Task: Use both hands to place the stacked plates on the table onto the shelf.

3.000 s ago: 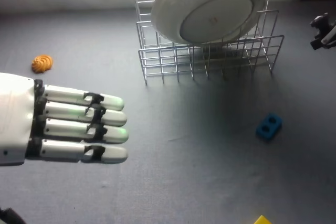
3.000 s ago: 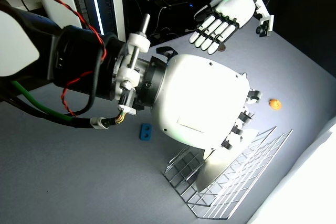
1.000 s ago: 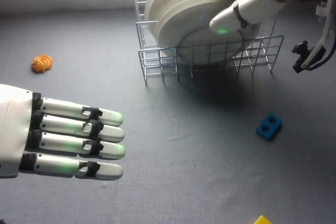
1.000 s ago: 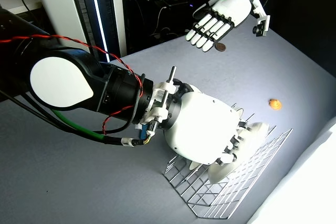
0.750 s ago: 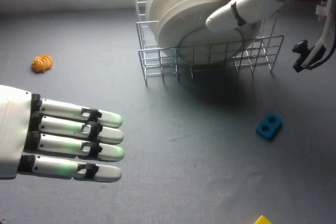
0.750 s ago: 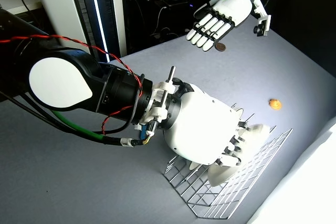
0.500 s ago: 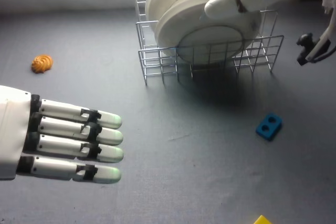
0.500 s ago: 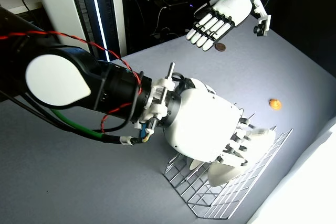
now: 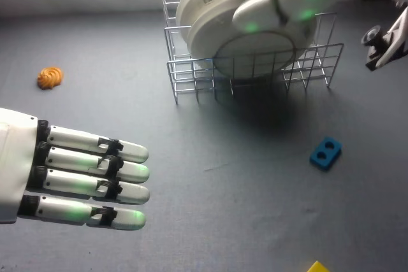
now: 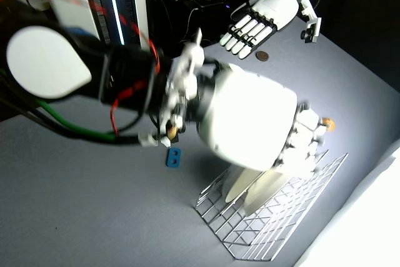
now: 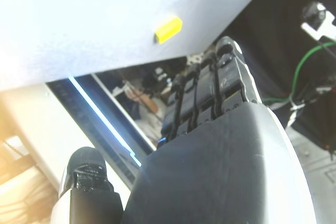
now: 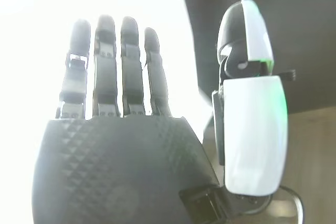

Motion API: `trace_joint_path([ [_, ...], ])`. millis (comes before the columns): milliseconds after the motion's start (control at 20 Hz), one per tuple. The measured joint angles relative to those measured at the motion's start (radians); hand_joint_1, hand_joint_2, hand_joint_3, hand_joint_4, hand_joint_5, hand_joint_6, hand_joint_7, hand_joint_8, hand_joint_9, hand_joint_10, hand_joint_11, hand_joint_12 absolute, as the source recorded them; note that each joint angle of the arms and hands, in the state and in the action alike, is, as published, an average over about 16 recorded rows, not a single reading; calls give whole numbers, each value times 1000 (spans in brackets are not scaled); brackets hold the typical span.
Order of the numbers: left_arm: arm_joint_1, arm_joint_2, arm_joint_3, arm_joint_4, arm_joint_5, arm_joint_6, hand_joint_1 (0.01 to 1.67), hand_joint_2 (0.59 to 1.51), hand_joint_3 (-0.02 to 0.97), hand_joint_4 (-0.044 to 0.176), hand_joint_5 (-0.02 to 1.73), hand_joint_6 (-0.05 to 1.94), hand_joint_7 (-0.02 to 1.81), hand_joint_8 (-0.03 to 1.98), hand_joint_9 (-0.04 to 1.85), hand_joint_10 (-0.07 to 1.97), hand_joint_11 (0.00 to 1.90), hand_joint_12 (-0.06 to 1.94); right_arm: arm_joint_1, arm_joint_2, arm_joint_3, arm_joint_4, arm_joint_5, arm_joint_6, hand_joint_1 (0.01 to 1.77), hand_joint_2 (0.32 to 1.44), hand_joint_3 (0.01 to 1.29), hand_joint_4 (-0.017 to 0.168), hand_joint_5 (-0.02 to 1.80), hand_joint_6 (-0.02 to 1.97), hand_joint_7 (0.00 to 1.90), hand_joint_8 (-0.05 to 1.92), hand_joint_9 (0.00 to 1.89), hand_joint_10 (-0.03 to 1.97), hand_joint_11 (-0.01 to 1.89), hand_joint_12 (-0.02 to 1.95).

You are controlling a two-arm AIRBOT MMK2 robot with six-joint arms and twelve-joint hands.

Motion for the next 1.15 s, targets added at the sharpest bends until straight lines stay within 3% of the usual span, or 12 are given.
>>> trace_joint_path([
  [300,-1,0,0,0,-1,0,23,1082,13,5,84,7,109,12,96,-20,47,63,-66,37,-177,323,89,-585,693,1018,20,-2,404,36,442,38,384,90,24,1054],
  [450,-2,0,0,1,-1,0,23,1099,13,5,181,113,212,202,189,233,113,360,-122,50,-256,496,149,-846,598,1012,20,-1,437,173,468,227,407,322,85,1191],
  [600,-3,0,0,1,-1,0,23,1120,13,4,299,448,359,554,324,596,236,711,-182,60,-320,624,224,-1014,514,1009,20,0,516,516,547,567,499,659,242,1354],
  [800,-5,0,0,1,-2,0,48,1155,13,17,662,926,752,1037,717,1093,622,1193,-257,67,-387,751,321,-1160,411,1003,20,2,765,982,791,1038,760,1128,604,1609],
  [1000,-6,0,0,2,-3,0,66,1181,12,27,883,1263,989,1407,954,1490,851,1595,-296,69,-417,840,367,-1245,364,993,20,5,922,1325,943,1398,920,1511,838,1822],
  [1150,-6,0,0,2,-4,0,80,1194,12,34,1021,1639,1130,1782,1108,1844,1051,1895,-319,71,-433,902,401,-1289,347,996,20,6,1044,1700,1062,1764,1061,1847,1069,1909],
])
